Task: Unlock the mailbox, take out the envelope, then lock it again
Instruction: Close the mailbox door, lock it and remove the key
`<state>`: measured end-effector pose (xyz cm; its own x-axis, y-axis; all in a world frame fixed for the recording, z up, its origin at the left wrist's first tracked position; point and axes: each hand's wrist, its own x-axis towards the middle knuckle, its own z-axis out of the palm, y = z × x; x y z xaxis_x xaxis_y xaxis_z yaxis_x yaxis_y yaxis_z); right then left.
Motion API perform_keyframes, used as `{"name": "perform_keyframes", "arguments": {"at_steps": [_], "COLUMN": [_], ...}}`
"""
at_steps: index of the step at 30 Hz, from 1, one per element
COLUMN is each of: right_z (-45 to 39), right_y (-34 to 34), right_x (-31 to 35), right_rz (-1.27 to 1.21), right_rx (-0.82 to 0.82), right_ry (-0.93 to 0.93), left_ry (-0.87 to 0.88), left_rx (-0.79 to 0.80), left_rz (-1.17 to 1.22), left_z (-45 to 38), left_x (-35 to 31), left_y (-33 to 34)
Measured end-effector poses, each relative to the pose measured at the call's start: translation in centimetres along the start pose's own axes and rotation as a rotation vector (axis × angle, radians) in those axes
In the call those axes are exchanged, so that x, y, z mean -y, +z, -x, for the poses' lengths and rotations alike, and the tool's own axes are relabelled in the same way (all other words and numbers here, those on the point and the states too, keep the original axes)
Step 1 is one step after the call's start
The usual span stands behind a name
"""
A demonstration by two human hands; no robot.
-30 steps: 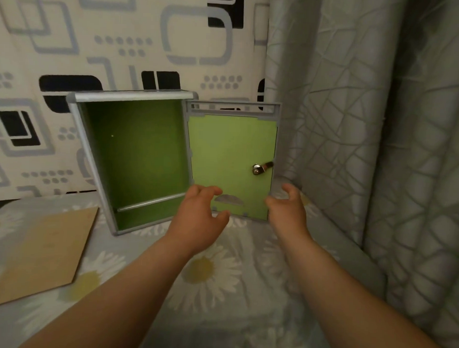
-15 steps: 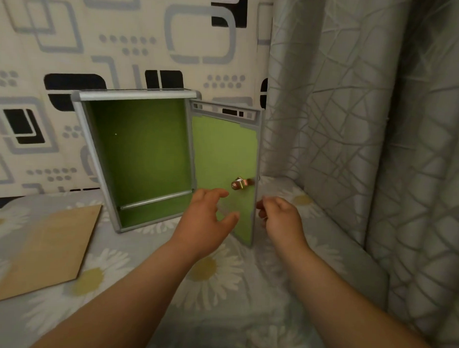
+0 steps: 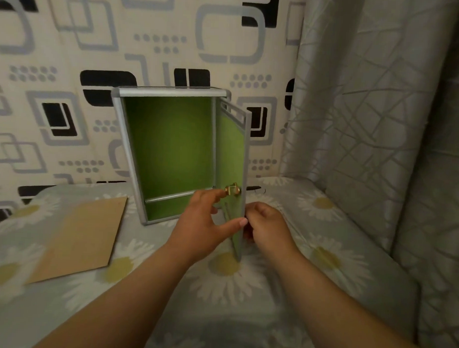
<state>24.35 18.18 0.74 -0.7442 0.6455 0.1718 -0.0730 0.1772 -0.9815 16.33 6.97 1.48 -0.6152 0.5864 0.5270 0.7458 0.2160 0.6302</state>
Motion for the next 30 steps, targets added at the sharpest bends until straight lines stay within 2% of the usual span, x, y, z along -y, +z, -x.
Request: {"name": "perform_keyframes", "arguments": {"at_steps": [6, 9, 20, 30], "right_z": [-0.3, -0.8, -1.3, -1.7], "right_y": [1.5, 2.0, 5.1, 8.3], "right_x": [1.1, 1.8, 3.7, 4.3], "right_rz": [-0.44, -0.511, -0.323, -0.276], "right_rx": [0.036, 0.047, 0.11, 0.183], "right_ry": [0.101, 0.105, 0.072, 0.069], "left_ry": [0.024, 0.009, -0.024, -0.095], "left_rx": [-0.022, -0.018, -0.095, -0.202], "left_rz": [0.016, 0.011, -0.055, -0.112], "left_z": [0.7, 0.9, 1.6, 1.5], "left_x": [1.6, 2.3, 4.1, 6.8], "left_y": [-2.4, -3.2, -5.6, -7.9]}}
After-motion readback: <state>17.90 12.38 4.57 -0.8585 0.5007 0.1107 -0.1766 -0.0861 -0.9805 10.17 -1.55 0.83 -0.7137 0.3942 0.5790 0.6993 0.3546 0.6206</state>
